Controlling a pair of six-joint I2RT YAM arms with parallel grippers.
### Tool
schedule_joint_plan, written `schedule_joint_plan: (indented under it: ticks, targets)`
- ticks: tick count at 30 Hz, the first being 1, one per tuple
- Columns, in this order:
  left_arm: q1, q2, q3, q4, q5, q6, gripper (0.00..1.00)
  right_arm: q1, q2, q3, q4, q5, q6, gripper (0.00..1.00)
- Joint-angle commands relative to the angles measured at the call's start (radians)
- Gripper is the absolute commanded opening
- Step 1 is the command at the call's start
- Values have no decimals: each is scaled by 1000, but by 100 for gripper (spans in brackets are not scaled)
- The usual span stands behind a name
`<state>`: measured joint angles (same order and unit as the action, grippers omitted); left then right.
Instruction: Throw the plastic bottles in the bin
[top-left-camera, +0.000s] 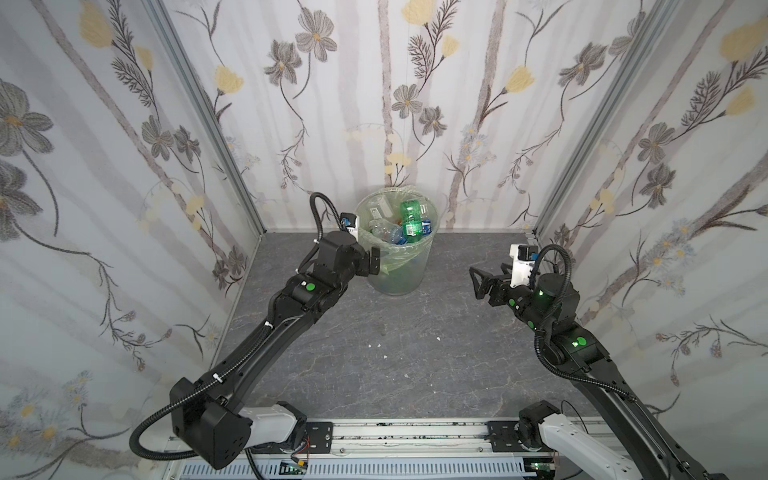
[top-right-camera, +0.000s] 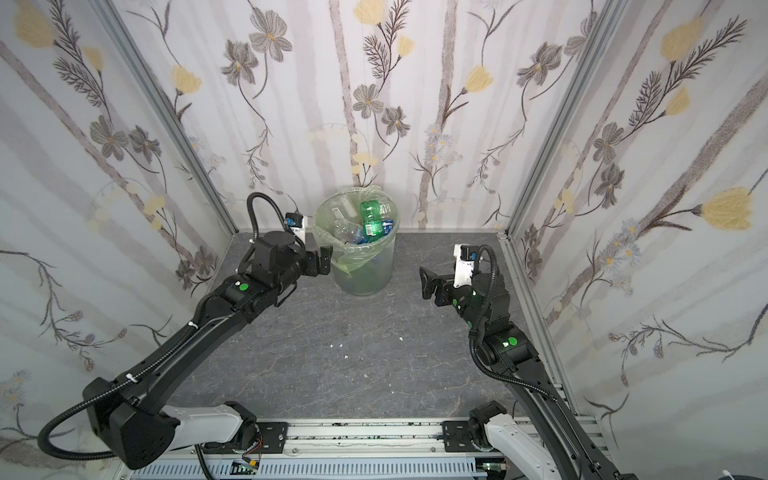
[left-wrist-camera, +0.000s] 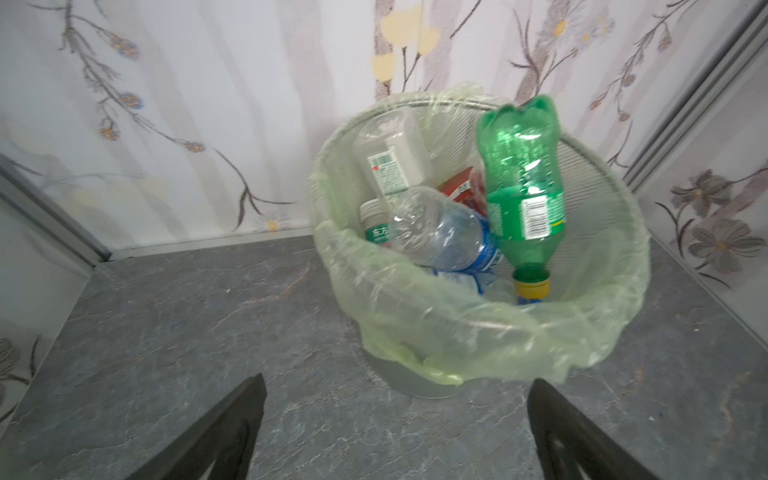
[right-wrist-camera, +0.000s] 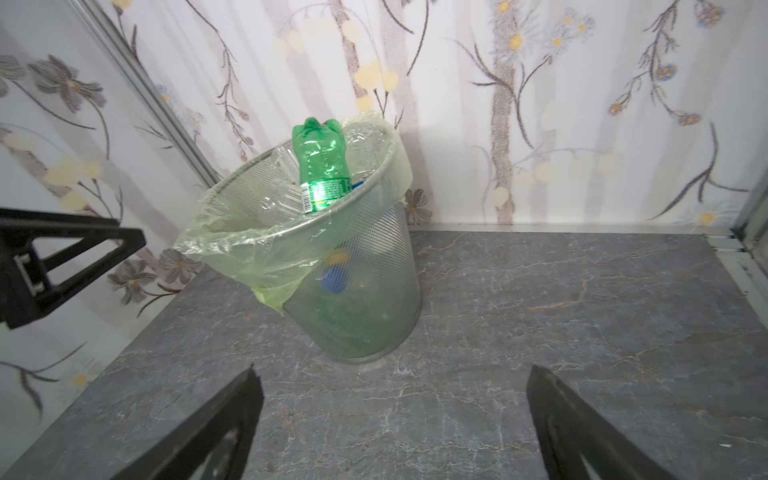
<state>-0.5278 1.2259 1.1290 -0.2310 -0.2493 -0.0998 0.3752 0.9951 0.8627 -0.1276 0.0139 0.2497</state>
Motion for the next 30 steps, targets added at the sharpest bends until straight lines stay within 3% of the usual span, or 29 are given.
schedule_joint_plan:
  ticks: [1, 5, 8, 13, 16, 19, 21, 25, 27, 30]
  targets:
    - [42, -128, -243, 287, -116, 59, 100, -28, 8, -24, 100, 142, -61, 100]
    - [136, -286, -651, 734, -197, 58, 100, -109, 39, -146, 285, 340, -79, 100]
    - [228, -277, -810, 878, -167, 8, 100, -179, 84, -243, 439, 400, -106, 100]
    - [282, -134, -908, 1097, -150, 95, 100, -272, 178, -466, 827, 342, -146, 100]
    - [328, -25, -958, 1296, -68, 98, 100, -301, 278, -553, 1018, 315, -136, 100]
    - [361, 111, -932, 1362, -13, 99, 100, -301, 358, -647, 1268, 327, -173, 100]
    - [369, 166, -908, 1406, 25, 115, 100, -310, 363, -678, 1327, 327, -171, 100]
    - [380, 290, -868, 1485, 2, 155, 100, -318, 534, -756, 1662, 256, -202, 100]
    - [417, 297, -876, 1501, 12, 100, 100, -317, 475, -732, 1512, 265, -185, 100]
    - [456, 367, -897, 1607, 66, 69, 100, -320, 523, -715, 1560, 287, -185, 100]
